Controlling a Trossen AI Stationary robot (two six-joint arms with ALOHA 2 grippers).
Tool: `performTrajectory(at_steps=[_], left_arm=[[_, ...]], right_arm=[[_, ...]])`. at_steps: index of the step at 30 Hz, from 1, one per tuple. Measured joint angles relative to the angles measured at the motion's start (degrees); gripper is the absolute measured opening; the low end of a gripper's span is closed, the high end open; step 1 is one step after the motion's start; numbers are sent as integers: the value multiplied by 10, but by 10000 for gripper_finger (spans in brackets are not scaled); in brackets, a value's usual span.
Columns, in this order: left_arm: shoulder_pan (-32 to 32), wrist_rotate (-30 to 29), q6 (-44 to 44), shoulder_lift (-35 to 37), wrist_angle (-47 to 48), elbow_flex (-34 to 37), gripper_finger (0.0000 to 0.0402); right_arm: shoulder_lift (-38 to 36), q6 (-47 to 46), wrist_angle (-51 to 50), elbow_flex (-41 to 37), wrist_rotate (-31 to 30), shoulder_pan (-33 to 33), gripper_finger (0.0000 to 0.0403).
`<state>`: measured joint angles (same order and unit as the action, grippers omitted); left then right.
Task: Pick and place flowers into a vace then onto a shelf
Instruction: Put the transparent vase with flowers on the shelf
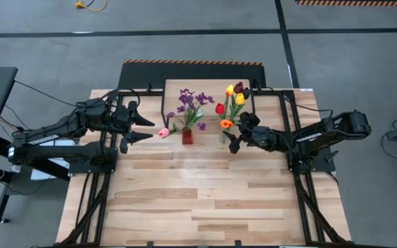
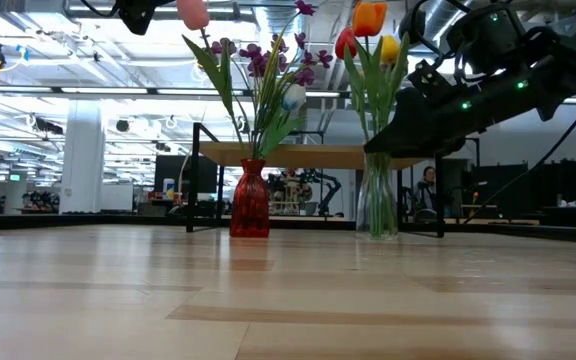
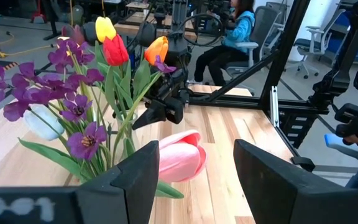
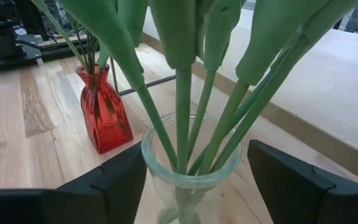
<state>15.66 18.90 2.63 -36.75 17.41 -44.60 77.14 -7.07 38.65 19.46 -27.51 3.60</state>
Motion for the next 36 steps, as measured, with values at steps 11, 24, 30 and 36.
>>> performTrajectory(at_steps=[11,24,30,36], left_arm=[[0,0,0,0,-1,0,197],[0,0,0,0,-1,0,197],[0,0,0,0,-1,0,197],[0,0,0,0,-1,0,197]], right_arm=[[0,0,0,0,2,0,183],[0,-19,0,0,4,-1,197],[0,-20,0,0,5,-1,181],[0,-28,0,0,5,-1,202]])
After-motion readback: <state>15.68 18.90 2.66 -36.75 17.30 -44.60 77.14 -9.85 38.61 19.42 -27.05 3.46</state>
